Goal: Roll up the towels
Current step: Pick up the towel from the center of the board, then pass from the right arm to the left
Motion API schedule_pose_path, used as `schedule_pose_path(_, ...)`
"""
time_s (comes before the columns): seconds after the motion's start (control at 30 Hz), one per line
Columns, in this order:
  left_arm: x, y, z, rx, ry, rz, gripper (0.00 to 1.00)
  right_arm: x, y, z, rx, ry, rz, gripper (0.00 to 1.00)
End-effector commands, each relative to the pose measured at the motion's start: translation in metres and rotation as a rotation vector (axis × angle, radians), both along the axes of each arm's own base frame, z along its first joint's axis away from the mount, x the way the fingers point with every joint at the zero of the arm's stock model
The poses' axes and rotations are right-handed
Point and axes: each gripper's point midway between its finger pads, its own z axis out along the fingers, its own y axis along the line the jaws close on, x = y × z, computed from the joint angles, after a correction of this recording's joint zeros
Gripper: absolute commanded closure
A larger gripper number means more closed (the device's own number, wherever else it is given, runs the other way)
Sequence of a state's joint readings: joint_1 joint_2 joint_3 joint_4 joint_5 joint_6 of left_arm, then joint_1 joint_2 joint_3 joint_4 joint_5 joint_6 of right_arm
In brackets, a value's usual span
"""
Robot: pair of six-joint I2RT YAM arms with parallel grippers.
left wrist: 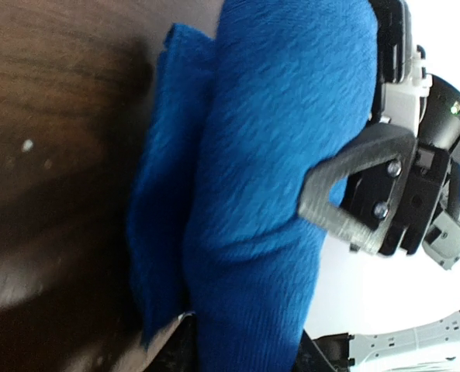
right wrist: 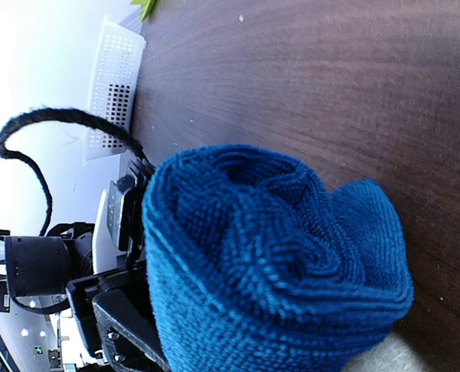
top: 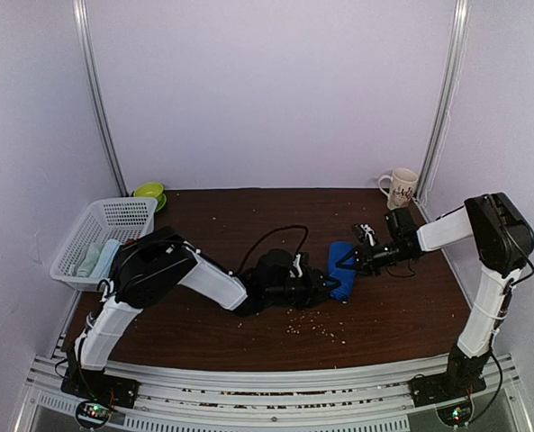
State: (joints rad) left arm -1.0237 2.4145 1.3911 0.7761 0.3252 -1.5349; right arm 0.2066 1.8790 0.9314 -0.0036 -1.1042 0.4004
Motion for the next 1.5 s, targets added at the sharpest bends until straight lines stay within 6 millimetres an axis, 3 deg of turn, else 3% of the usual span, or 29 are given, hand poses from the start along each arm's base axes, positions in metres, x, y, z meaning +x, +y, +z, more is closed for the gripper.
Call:
schedule_pose_path(0.0, -0.010, 0.032, -0.023, 0.149, -0.008, -0.019, 0.63, 0.015, -0.010, 0.043, 0.046, -0.131, -0.012, 1.00)
schedule_pose_path(0.13, -0.014, 0.044, -0.009, 0.180, -0.083, -0.027, 0.59, 0.015, -0.010, 0.062, 0.054, -0.186, 0.001, 1.00)
schedule_pose_path(0.23, -0.012, 0.055, 0.014, 0.197, -0.180, -0.009, 0.56, 0.013, -0.010, 0.085, 0.057, -0.254, 0.020, 1.00)
schedule_pose_path(0.37, 0.012, 0.083, 0.043, 0.412, -0.398, 0.083, 0.49, 0.008, -0.012, 0.123, 0.051, -0.376, 0.038, 1.00)
schedule_pose_path(0.43, 0.026, 0.102, 0.067, 0.531, -0.512, 0.159, 0.43, 0.003, -0.012, 0.144, 0.050, -0.449, 0.045, 1.00)
schedule_pose_path(0.53, 0.036, 0.132, 0.115, 0.670, -0.729, 0.286, 0.22, -0.007, -0.014, 0.175, 0.047, -0.555, 0.063, 1.00)
schedule_pose_path(0.6, 0.032, 0.140, 0.150, 0.663, -0.861, 0.332, 0.04, -0.015, -0.014, 0.192, 0.043, -0.630, 0.080, 1.00)
schedule_pose_path(0.67, 0.016, 0.137, 0.189, 0.568, -1.016, 0.318, 0.02, -0.022, -0.013, 0.207, 0.033, -0.708, 0.095, 1.00)
schedule_pose_path(0.73, 0.008, 0.137, 0.208, 0.511, -1.075, 0.312, 0.02, -0.031, -0.011, 0.218, 0.024, -0.774, 0.117, 1.00)
schedule_pose_path(0.83, -0.010, 0.123, 0.228, 0.402, -1.191, 0.218, 0.02, -0.046, -0.002, 0.232, 0.025, -0.848, 0.174, 1.00)
schedule_pose_path(0.97, -0.043, 0.090, 0.240, 0.237, -1.346, -0.004, 0.02, -0.068, 0.010, 0.250, 0.067, -0.912, 0.258, 1.00)
schedule_pose_path(1.23, -0.068, 0.058, 0.250, 0.089, -1.392, -0.188, 0.02, -0.123, 0.043, 0.263, 0.143, -1.015, 0.457, 1.00)
schedule_pose_path(1.47, -0.084, 0.037, 0.251, -0.030, -1.379, -0.299, 0.02, -0.146, 0.064, 0.262, 0.177, -1.033, 0.535, 1.00)
